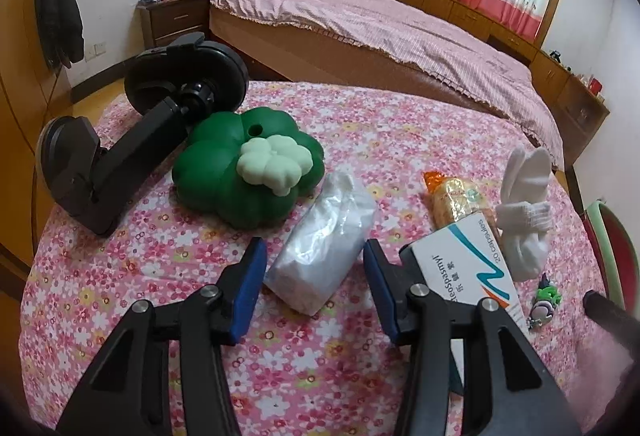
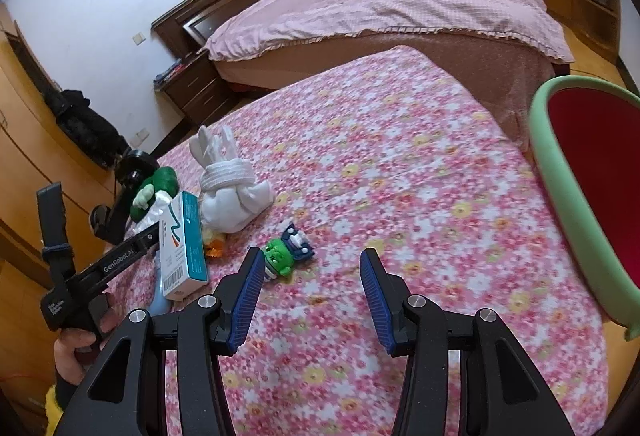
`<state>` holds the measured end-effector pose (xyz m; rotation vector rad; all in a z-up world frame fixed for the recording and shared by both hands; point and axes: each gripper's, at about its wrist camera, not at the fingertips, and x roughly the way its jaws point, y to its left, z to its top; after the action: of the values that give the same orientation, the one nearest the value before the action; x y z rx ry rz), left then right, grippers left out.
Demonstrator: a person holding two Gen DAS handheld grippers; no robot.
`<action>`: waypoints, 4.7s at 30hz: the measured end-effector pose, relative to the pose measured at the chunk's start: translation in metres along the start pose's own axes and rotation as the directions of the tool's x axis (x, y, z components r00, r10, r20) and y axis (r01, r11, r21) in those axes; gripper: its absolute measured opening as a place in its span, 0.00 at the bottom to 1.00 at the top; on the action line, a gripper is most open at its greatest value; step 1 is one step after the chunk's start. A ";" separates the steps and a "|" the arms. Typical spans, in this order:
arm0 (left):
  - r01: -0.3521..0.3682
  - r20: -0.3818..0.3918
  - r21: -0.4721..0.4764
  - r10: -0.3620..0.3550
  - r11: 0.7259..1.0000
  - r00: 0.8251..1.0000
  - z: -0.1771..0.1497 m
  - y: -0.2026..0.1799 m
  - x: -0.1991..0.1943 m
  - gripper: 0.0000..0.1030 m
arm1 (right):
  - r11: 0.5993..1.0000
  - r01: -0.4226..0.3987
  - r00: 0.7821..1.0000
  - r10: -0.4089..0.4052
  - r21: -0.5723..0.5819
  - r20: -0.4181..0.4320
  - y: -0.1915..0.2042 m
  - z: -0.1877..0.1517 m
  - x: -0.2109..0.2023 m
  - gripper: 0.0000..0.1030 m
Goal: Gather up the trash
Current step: 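Grasp the clear plastic bag with the left gripper while the right approaches the green toy figure, then close the right gripper on the green toy figure, then carry the plastic bag and green toy with both grippers over the bucket, then open both grippers to drop the bag and toy into the bucket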
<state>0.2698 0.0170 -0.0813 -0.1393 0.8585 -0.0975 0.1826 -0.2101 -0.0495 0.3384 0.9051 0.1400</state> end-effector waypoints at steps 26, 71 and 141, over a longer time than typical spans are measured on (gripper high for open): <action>0.016 0.146 -0.065 -0.007 0.998 0.989 -0.023 0.009 -0.048 0.41 | 0.990 0.089 0.996 -0.088 -0.109 0.016 0.037 -0.006 0.042 0.49; 0.116 0.181 0.016 -0.117 0.993 0.976 -0.030 -0.035 -0.084 0.41 | 0.995 0.032 0.979 -0.049 0.089 0.199 -0.022 -0.047 -0.114 0.44; 0.329 -0.069 0.350 -0.326 0.877 0.943 -0.064 -0.319 -0.089 0.46 | 0.941 0.105 0.954 -0.186 0.321 0.234 -0.224 -0.016 -0.170 0.47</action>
<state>0.1540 -0.2902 -0.0052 0.0596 0.8055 -0.5723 0.0608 -0.4609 -0.0093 0.5618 0.6844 -0.1831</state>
